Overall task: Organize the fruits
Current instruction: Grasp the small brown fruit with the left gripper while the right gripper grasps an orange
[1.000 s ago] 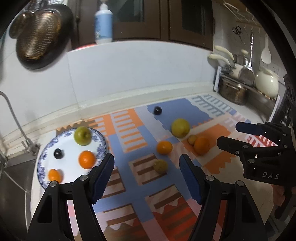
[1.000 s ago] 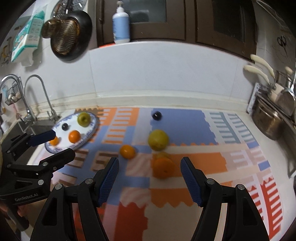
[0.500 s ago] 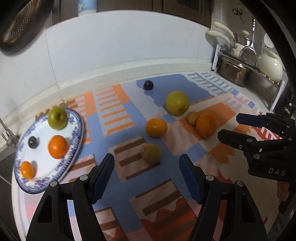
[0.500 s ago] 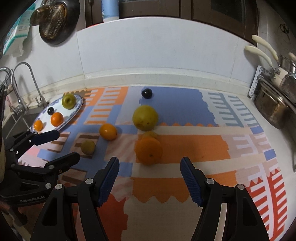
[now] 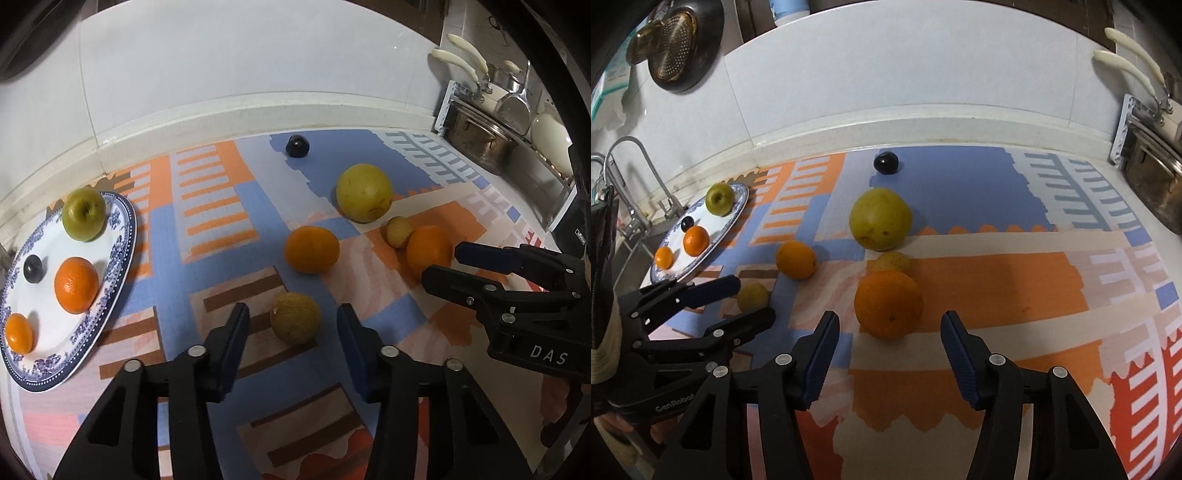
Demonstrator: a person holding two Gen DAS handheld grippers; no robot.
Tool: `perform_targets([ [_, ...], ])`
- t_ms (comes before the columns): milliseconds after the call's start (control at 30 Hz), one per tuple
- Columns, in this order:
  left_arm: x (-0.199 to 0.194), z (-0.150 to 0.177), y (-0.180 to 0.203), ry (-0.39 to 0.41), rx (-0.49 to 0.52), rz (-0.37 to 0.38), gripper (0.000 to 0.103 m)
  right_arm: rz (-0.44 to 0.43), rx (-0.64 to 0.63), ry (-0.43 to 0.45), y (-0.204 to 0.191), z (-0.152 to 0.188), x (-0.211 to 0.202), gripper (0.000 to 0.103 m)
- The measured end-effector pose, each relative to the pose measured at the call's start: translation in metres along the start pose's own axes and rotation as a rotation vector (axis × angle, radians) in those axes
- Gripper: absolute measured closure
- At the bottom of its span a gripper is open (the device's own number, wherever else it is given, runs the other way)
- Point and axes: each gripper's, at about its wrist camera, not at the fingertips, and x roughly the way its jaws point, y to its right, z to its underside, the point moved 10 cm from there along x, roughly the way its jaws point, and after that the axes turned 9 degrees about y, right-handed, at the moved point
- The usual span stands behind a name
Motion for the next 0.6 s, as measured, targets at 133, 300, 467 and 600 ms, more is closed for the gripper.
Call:
perform_targets([
  [133, 0.003, 0.001, -0.001, -0.010, -0.008, -0.001, 0.064, -0.009, -0.001, -0.009, 0.000, 0.001, 0.006, 0.049],
  [300, 0.005, 0.000, -0.001, -0.013, -0.008, -0.001, 0.074, -0.016, 0.015, -0.027, 0.002, 0.002, 0.013, 0.058],
  [467, 0.005, -0.001, -0.001, -0.015, -0.015, 0.005, 0.075, -0.026, 0.011, -0.023, 0.000, 0.002, 0.014, 0.061],
  [600, 0.001, -0.002, 0.001, -0.006, -0.023, 0.013, 0.075, -0.031, 0.011, -0.006, -0.001, 0.001, 0.010, 0.062],
])
